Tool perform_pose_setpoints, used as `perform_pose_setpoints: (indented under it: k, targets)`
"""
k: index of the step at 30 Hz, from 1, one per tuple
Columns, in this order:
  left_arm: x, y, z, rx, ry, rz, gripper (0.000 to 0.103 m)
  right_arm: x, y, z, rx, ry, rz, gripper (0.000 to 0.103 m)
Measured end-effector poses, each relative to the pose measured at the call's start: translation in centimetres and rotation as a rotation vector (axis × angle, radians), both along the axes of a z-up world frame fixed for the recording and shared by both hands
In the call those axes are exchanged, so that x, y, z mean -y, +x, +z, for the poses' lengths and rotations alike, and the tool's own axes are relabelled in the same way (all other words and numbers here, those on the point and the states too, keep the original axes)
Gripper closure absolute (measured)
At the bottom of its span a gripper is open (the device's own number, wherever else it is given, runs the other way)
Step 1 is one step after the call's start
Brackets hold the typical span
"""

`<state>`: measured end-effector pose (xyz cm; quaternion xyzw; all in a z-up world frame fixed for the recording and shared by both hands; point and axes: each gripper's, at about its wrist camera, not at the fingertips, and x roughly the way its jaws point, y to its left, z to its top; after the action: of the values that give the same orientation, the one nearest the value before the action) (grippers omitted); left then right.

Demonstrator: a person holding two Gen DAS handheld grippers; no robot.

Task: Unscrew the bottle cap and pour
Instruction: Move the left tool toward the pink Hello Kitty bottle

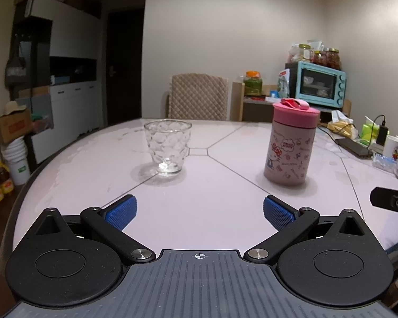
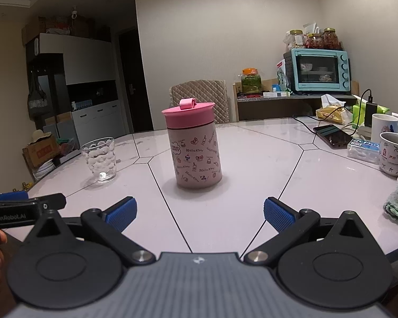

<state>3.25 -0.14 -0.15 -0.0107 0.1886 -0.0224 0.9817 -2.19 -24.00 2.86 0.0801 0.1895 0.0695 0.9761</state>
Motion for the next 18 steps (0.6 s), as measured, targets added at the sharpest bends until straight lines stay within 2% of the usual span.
perform_pose_setpoints:
  k: [18]
  targets:
    - [-0.2,4.5,0.3,0.011,0.006,-0.041,0.000,0.8,3.4,-0.3,-0.020,0.025,-0.008,0.000]
